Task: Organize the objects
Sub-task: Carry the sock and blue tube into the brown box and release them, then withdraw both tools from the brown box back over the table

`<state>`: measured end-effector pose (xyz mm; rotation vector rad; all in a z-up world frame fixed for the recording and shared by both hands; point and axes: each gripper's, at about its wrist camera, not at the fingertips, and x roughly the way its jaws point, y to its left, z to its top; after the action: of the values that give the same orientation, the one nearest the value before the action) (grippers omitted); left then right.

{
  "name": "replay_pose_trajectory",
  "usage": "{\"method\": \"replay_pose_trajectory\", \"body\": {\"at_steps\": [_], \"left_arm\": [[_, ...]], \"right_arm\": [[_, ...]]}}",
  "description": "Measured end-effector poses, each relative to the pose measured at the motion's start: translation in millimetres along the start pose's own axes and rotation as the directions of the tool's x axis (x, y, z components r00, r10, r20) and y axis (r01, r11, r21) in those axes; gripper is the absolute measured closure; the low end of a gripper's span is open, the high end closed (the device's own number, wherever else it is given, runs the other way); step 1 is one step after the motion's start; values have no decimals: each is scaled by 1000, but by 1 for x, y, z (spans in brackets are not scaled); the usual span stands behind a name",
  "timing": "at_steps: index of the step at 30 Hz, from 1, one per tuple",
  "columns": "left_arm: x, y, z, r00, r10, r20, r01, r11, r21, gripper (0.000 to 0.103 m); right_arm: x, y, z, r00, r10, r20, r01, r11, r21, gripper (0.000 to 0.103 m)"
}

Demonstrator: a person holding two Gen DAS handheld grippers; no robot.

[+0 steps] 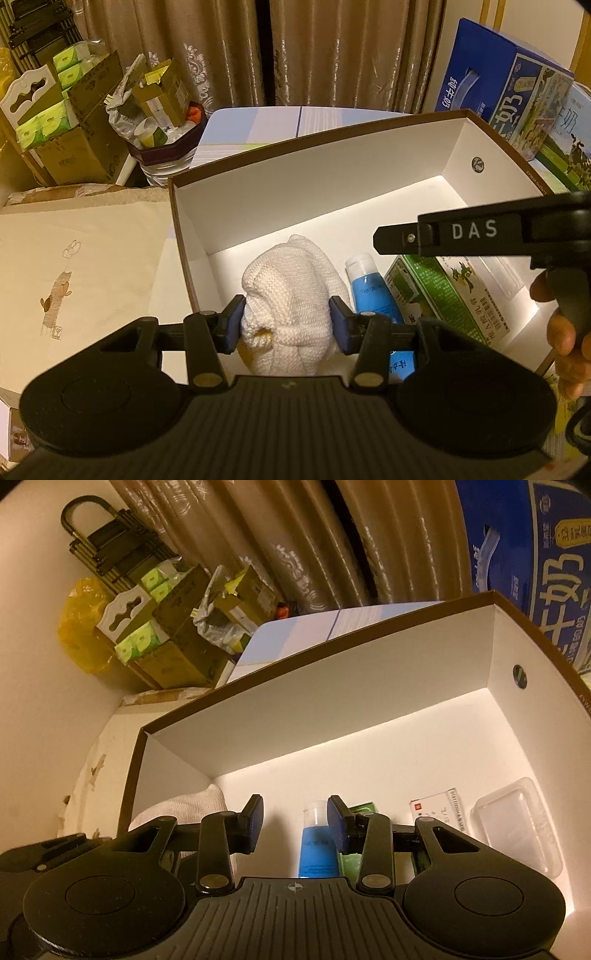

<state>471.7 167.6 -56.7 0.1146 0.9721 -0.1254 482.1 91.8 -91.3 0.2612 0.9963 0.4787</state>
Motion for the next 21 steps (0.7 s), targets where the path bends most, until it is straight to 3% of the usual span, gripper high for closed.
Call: {"method": "replay_pose_trajectory", "body": {"at_steps": [3, 5, 7, 12, 21], "left_arm": [[-1, -3, 1, 1000, -7, 12, 7, 1000, 16, 54], [-4, -6, 0, 1000, -10, 27, 9, 1000, 30, 40], [-7, -8, 1, 999, -3, 43, 2, 999, 40, 35], [-14, -6, -1, 998, -8, 58, 6, 999, 35, 31], [-33, 0, -8, 996, -27, 81, 27, 1000, 1, 25]], "right_arm": [[-4, 2, -3, 1000, -19, 2, 19, 999, -29, 67], [-7, 3, -3, 1000, -28, 7, 28, 999, -43, 67], [-10, 4, -4, 999, -44, 13, 45, 997, -55, 67], [-20, 1, -5, 996, -88, 23, 89, 994, -65, 66], [-53, -10, -27, 991, -133, 28, 135, 988, -79, 54]]}}
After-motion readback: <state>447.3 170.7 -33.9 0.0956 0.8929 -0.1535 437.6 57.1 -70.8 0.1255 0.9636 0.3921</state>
